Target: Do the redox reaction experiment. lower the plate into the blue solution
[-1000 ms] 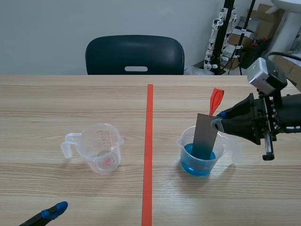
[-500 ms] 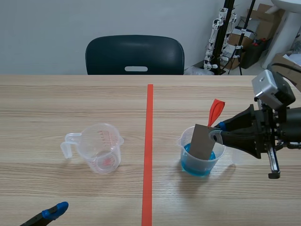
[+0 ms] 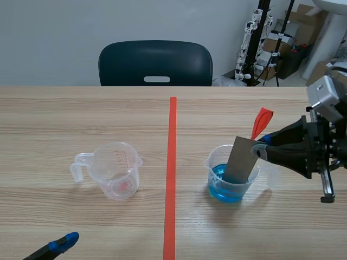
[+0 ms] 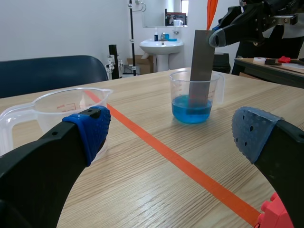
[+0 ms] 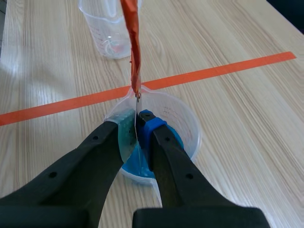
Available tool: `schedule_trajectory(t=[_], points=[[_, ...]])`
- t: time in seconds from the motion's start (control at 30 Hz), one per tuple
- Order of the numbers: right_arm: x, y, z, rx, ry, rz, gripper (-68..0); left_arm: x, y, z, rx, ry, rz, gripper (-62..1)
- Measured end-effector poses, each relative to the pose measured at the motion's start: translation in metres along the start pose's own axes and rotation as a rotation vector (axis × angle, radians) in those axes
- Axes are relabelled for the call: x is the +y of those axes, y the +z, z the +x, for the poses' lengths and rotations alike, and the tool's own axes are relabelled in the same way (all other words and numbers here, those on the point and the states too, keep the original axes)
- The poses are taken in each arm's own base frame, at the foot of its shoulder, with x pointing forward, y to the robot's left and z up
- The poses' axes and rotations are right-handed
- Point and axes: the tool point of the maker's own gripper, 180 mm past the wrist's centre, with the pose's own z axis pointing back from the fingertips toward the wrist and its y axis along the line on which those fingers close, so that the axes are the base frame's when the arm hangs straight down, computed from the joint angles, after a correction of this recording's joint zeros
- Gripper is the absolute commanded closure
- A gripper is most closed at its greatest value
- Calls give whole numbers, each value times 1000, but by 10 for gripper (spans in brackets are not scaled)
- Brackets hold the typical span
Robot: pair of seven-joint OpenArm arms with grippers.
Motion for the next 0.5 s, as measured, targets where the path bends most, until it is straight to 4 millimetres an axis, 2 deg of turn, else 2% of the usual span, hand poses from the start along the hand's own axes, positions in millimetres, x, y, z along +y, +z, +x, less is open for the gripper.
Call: schedule_trajectory(t=[0.33,0.5], points=[[-7,-1,-11,8,-22,-26,-6,0,0,0,0,0,0,-536],[-7,-2,-6,-21,-24,-27,-6,0,0,0,0,0,0,-536]])
